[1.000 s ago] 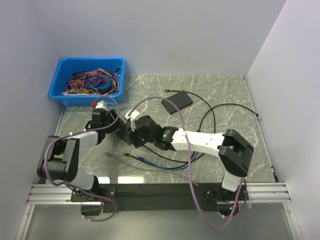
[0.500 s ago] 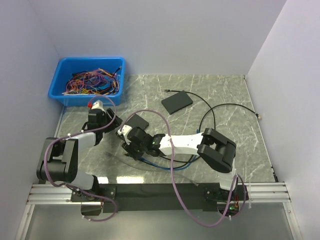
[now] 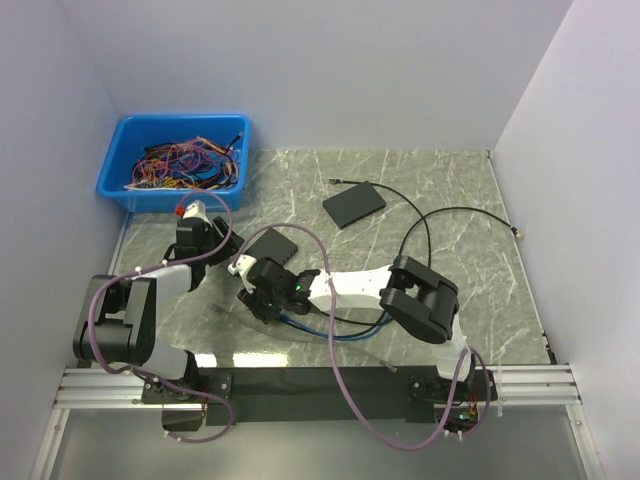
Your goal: Insert the plug into the switch port
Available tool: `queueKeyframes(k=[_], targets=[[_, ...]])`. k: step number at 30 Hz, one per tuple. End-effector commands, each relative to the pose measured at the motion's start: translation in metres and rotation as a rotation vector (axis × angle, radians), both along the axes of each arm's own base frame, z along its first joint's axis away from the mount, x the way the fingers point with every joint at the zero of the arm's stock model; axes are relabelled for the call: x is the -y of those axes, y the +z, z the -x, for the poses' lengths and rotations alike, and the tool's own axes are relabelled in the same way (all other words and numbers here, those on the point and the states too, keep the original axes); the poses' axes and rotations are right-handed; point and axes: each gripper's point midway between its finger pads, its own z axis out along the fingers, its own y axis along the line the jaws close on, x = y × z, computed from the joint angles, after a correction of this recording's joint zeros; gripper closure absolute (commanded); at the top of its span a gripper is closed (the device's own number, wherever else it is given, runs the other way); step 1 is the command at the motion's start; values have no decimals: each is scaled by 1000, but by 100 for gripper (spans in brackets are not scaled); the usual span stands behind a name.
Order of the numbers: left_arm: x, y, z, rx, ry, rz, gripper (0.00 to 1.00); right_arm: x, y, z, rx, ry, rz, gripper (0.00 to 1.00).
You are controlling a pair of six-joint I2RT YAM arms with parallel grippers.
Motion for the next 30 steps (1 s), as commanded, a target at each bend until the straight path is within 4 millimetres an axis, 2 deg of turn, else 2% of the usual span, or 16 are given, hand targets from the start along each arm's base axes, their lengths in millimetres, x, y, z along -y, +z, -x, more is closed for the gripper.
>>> queueKeyframes(k=[1,5,12,15,16,18,21,23,27,30], targets=[[2,15,-5,58,-9,21,35,-13,11,-2,26,15,-24,55],[2,15,-6,59,-7,21,35,-13,6,-1,28,17,-10,60],[1,16,-5,64,-4,19,35,-13,3,3,27,31,-5,89],[0,24,-4,90,1,30,36,-18,9,9,7,51,-55,97],[-1,23,0,89,8,42,36,-18,9,11,4,56,-70,98],[1,30,2,110,10,73,36,-21,22,14,2,67,-120,100],[-2,55,5,179,26,72,37,-22,41,16,5,80,-195,100],[-5,64,8,198,35,65,37,-20,52,14,2,73,-237,100],[-6,97,17,289,38,71,37,-14,55,6,-15,50,-261,100],[-8,106,25,320,52,76,37,-7,52,3,-15,36,-255,100]])
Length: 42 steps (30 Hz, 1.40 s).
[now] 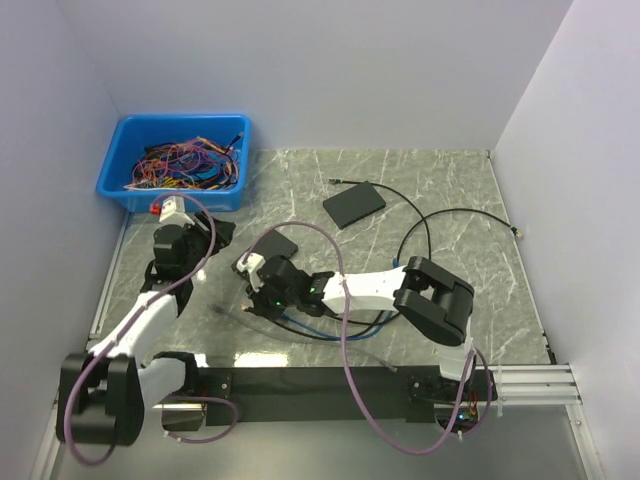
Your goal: Insert the plug into the switch port
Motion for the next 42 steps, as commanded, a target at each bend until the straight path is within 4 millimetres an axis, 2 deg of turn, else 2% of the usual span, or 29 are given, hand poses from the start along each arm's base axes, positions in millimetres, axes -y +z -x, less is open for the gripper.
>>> queueKeyframes(k=[1,3,4,6,7,9,10,11,12,14,20,30,42], targets=[[-3,9,8,34,24,24,37,-7,46,-8,19,-11,-145,100],[2,11,15,55,-3,38,37,-2,49,-9,2,-19,-169,100],[4,12,17,63,-16,45,37,-1,61,-16,-6,-33,-213,100],[15,9,26,79,-87,56,37,1,69,-15,-50,-11,-259,100],[19,18,28,126,-114,56,37,4,74,-17,-85,-18,-296,100],[30,20,39,156,-184,76,37,12,80,-24,-145,-5,-351,100],[34,28,41,196,-206,93,37,16,84,-27,-171,-17,-392,100],[38,30,45,214,-228,106,37,23,87,-37,-186,-34,-414,100],[44,28,53,221,-270,124,37,25,89,-36,-206,-19,-433,100],[51,43,59,284,-308,163,37,30,90,-40,-238,-30,-462,100],[64,55,79,341,-394,247,36,41,92,-49,-353,-27,-552,100],[78,52,89,319,-440,311,39,48,99,-58,-458,-18,-654,100],[100,31,90,243,-469,305,42,58,110,-67,-487,-16,-731,100]])
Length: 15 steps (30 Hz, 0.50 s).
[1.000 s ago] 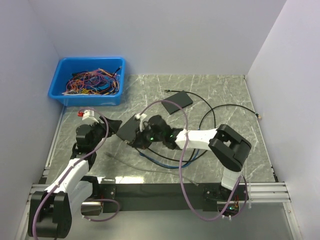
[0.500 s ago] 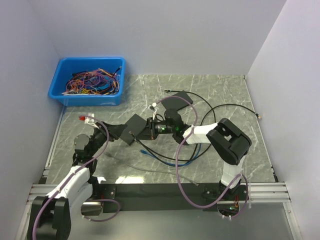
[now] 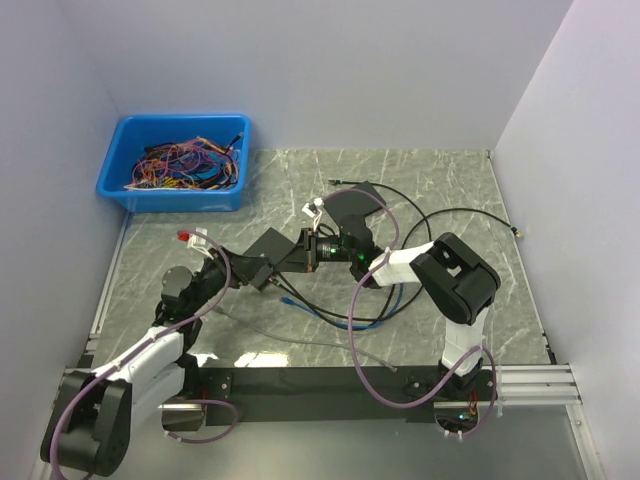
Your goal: Insert the plug into the switch port
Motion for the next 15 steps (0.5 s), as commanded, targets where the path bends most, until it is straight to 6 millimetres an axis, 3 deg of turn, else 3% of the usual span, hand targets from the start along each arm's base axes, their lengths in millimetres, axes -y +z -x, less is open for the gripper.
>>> queueKeyframes(k=[1,7,15], targets=[[4,12,-4,59,8,5,43,1,10,1,28,19,-49,100],[9,14,-8,58,14,6,51,1,9,1,23,23,-49,100],[8,14,-13,46,37,-4,78,2,4,1,24,16,-29,100]])
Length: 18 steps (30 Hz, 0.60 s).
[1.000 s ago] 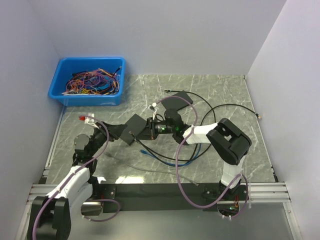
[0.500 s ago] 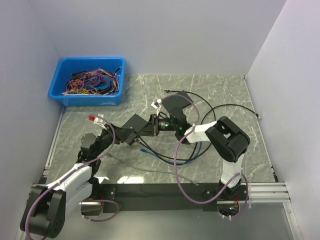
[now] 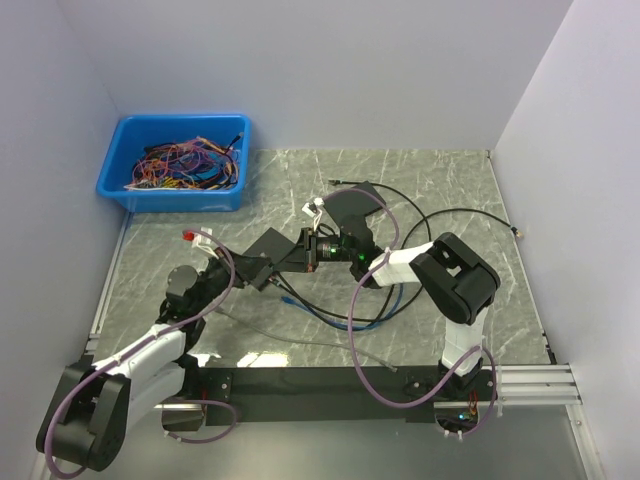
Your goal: Insert the plug into the switch port
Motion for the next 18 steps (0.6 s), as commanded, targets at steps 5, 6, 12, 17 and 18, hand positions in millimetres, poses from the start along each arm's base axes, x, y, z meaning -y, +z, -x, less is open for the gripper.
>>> queueKeyframes(k=[5,6,12,17,18], targets=[[-2,20,-10,65,33,-5,96,2,2,-1,45,3,2,99],[-2,20,-10,59,36,-4,97,4,3,-2,63,-8,19,91],[-11,-1,-26,-138,135,-49,99,19,28,-17,268,-154,125,26],[-10,-5,-28,-224,163,-58,99,22,42,-21,465,-368,410,30],[-9,-5,-27,-238,163,-54,100,22,44,-21,515,-376,445,32]])
